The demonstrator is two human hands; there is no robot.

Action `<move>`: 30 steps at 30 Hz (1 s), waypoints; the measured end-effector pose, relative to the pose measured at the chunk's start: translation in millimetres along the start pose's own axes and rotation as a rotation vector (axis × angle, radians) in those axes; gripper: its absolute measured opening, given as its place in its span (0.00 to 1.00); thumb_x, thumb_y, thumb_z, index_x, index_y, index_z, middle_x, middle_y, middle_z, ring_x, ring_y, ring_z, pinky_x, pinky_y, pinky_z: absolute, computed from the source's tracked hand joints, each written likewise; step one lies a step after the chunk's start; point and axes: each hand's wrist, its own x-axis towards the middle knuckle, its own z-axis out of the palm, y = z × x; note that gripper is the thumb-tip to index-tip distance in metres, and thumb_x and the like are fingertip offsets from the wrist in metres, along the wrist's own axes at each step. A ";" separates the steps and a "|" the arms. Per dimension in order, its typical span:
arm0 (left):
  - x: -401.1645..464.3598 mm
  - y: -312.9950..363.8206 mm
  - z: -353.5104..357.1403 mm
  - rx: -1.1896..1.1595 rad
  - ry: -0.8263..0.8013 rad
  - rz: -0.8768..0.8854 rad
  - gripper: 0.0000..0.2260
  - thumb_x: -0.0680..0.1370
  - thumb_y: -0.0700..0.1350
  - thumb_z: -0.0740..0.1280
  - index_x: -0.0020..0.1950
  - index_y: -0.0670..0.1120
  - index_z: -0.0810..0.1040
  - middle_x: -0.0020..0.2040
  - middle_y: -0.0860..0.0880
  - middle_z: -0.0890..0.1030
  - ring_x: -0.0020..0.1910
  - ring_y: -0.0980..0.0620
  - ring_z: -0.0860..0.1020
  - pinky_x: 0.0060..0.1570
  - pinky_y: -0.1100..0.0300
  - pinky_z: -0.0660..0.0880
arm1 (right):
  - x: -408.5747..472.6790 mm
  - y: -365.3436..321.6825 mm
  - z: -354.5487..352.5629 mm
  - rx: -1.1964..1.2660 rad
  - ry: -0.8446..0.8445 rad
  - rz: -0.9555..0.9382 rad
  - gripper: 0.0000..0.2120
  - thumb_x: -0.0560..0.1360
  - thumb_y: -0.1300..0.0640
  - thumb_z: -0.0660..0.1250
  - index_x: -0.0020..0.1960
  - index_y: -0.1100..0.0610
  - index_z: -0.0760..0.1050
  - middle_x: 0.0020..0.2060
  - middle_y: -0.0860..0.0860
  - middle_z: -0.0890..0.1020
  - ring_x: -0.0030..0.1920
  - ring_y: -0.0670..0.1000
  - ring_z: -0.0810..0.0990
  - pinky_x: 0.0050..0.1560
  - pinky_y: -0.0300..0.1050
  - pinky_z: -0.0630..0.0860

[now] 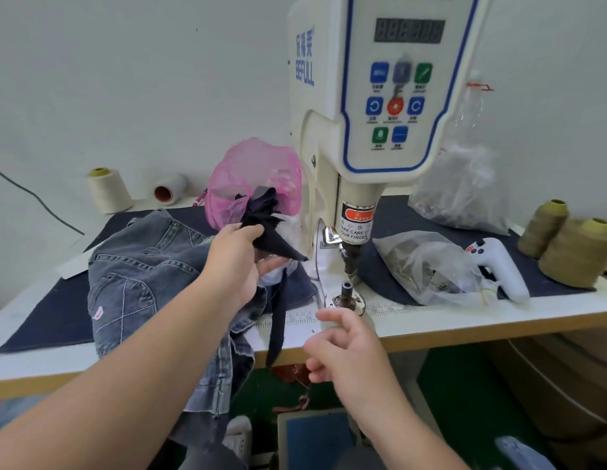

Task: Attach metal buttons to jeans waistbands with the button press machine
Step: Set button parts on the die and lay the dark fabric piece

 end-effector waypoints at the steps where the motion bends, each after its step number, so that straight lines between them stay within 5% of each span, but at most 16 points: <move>1: -0.6 -2.7 0.4 0.010 -0.009 -0.022 0.04 0.82 0.34 0.60 0.51 0.42 0.71 0.47 0.41 0.78 0.41 0.44 0.81 0.29 0.54 0.80 | 1.6 0.3 4.5 -0.121 -0.005 -0.021 0.13 0.76 0.58 0.70 0.57 0.46 0.72 0.32 0.47 0.80 0.34 0.43 0.80 0.38 0.39 0.80; 3: -1.3 -7.7 0.3 0.027 -0.020 -0.083 0.03 0.81 0.34 0.60 0.51 0.41 0.72 0.43 0.42 0.78 0.38 0.45 0.81 0.28 0.55 0.80 | 5.5 -0.3 14.7 -0.350 -0.022 -0.054 0.11 0.75 0.49 0.69 0.52 0.41 0.68 0.31 0.46 0.77 0.32 0.41 0.78 0.34 0.36 0.74; 6: -2.4 -9.8 -0.3 -0.019 -0.074 -0.202 0.03 0.81 0.35 0.61 0.53 0.39 0.73 0.44 0.42 0.78 0.37 0.46 0.81 0.29 0.55 0.81 | 16.0 -1.5 30.3 -0.526 -0.016 -0.100 0.12 0.73 0.41 0.68 0.46 0.46 0.69 0.36 0.44 0.77 0.35 0.42 0.76 0.33 0.39 0.69; 8: -2.0 -8.5 -2.6 -0.024 -0.129 -0.249 0.05 0.80 0.36 0.61 0.54 0.38 0.75 0.47 0.41 0.79 0.35 0.47 0.83 0.30 0.57 0.80 | 25.2 -5.1 35.6 -0.513 0.056 -0.130 0.11 0.74 0.41 0.68 0.47 0.46 0.71 0.40 0.44 0.78 0.40 0.44 0.78 0.35 0.40 0.71; 11: -1.5 -6.1 -5.6 -0.004 -0.183 -0.270 0.08 0.80 0.36 0.62 0.58 0.37 0.75 0.47 0.41 0.81 0.33 0.49 0.83 0.29 0.60 0.80 | 34.6 -8.1 38.6 -0.493 0.138 -0.195 0.16 0.80 0.47 0.64 0.36 0.48 0.65 0.32 0.45 0.71 0.33 0.43 0.70 0.31 0.39 0.63; 19: 31.3 27.7 -17.8 -0.100 0.154 -0.037 0.03 0.82 0.36 0.61 0.54 0.40 0.74 0.42 0.44 0.80 0.27 0.53 0.81 0.23 0.64 0.75 | 11.0 18.1 32.0 -0.445 0.044 -0.080 0.18 0.82 0.52 0.61 0.33 0.52 0.68 0.31 0.47 0.73 0.32 0.45 0.71 0.32 0.40 0.67; 23: 22.1 17.6 -20.6 0.365 0.003 -0.027 0.04 0.79 0.35 0.65 0.48 0.42 0.77 0.44 0.41 0.81 0.37 0.47 0.81 0.30 0.55 0.80 | 6.9 -1.0 30.9 -0.187 0.214 -0.259 0.12 0.80 0.50 0.62 0.39 0.50 0.75 0.30 0.49 0.78 0.30 0.44 0.76 0.34 0.44 0.77; 26: 11.3 3.3 -19.3 0.622 -0.081 0.068 0.06 0.77 0.34 0.66 0.45 0.45 0.77 0.41 0.43 0.80 0.34 0.48 0.80 0.27 0.57 0.78 | 15.6 -14.1 32.2 -0.194 0.290 -0.333 0.07 0.80 0.54 0.64 0.51 0.42 0.77 0.41 0.44 0.82 0.42 0.45 0.82 0.44 0.43 0.82; 30: 4.0 -8.6 -26.8 1.245 -0.191 0.434 0.08 0.73 0.37 0.67 0.47 0.50 0.75 0.41 0.54 0.79 0.39 0.53 0.78 0.39 0.60 0.74 | 27.0 -11.2 35.7 -0.392 0.124 -0.212 0.24 0.80 0.49 0.61 0.75 0.47 0.65 0.59 0.46 0.80 0.59 0.49 0.78 0.59 0.49 0.78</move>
